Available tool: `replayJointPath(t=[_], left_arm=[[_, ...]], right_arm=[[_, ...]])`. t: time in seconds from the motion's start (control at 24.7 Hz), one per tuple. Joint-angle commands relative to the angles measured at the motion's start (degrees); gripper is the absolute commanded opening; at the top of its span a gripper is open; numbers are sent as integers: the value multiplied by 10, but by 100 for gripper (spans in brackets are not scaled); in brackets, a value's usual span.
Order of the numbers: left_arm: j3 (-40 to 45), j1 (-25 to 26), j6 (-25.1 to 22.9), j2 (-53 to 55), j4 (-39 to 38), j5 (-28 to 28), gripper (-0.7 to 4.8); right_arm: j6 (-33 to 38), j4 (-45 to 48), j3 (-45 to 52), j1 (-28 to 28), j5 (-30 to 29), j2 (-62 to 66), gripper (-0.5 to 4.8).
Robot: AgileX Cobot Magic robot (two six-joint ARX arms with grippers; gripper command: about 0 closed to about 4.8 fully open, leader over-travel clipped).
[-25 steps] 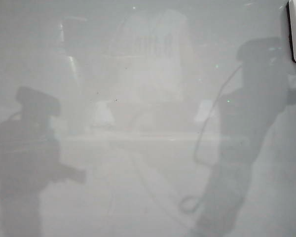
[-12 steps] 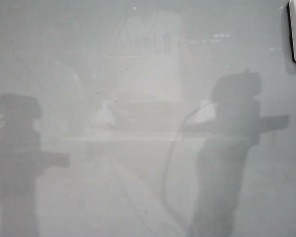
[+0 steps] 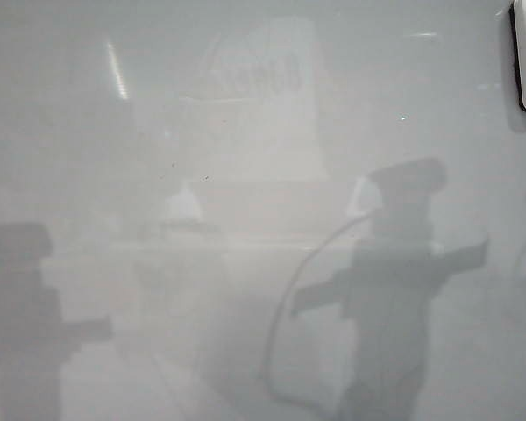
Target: Grab the whiteboard eraser that is attached to the surface of the whiteboard and use it to clean the writing on the whiteboard.
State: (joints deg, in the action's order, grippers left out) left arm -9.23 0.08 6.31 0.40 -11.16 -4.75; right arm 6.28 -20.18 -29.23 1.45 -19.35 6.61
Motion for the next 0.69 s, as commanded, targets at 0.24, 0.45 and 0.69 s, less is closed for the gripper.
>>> replayJointPath(t=[0.24, 0.45, 0.69], left_arm=[[47, -1, 16, 0, 12, -4, -6], [47, -1, -54, 0, 19, -5, -6], [54, -1, -113, 0, 94, -45, -6]], right_arm=[[2, 23, 54, 0, 1, 0, -5], [-4, 120, 119, 0, -1, 0, -5], [-36, 240, 193, 0, 0, 0, -5]])
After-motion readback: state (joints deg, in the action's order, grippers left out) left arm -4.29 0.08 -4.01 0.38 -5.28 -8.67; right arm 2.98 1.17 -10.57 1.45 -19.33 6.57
